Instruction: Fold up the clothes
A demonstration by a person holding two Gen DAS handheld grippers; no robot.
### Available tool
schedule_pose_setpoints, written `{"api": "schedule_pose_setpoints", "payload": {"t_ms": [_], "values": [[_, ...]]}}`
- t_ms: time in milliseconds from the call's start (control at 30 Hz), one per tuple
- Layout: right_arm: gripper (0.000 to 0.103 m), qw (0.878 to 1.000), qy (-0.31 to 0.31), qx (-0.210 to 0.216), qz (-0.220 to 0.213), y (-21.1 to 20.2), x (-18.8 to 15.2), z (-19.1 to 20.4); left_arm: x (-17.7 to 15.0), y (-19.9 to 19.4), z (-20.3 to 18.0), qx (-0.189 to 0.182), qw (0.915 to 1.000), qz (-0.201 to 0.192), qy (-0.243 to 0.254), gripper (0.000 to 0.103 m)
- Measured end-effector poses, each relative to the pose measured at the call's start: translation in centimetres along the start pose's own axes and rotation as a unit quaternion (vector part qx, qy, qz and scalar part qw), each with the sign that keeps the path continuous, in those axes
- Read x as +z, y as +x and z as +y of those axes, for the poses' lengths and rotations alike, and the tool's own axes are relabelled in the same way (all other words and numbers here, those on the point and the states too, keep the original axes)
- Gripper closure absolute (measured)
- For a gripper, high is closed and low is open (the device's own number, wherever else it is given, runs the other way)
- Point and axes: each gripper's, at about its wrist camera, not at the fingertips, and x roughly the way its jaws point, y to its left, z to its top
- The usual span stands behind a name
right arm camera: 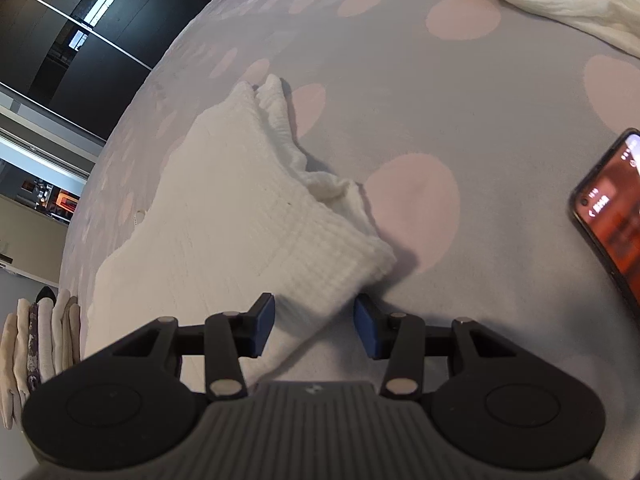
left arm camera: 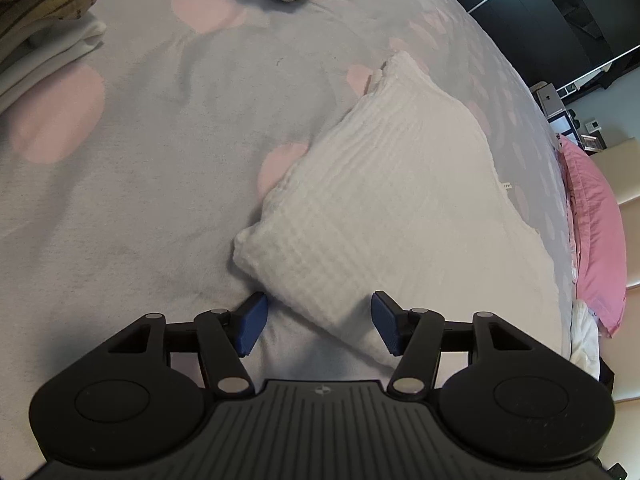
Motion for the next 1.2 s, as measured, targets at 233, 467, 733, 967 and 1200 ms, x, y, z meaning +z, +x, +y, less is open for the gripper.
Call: {"api": "schedule_pose_setpoints", "payload": {"t_ms": [233,467,733,967,1200], "values": [[0.092,1.000,0.009,0.002,-0.019,0.5,0.4,-0.7,0.7,-0.1,0.8,-0.011,0.9995,-0.028,-0.012,0.065],[0.098,0.997,-0.053,-0.022,-0.055,-1.4,0.0,1.4,1.2,-0.9,-0.6,-0.008,0.9985,-0.036,0.041,0.098],[0.099,0.984,-0.137,-0.051,-0.098,-4.1,-0.4,4.3,1.2,-4.4,-4.2,0.029,0.9907,-0.070,0.113,0.100],[0.099,0.976,-0.185,-0.061,-0.101,-6.6,-0.8,6.5,0.9,-8.6,-5.9,0.017,0.9860,-0.087,0.141,0.101],[0.099,0.968,-0.234,-0.058,-0.065,-10.5,-2.4,6.7,-0.1,-12.1,-5.8,0.014,0.9805,-0.064,0.185,0.101]]}}
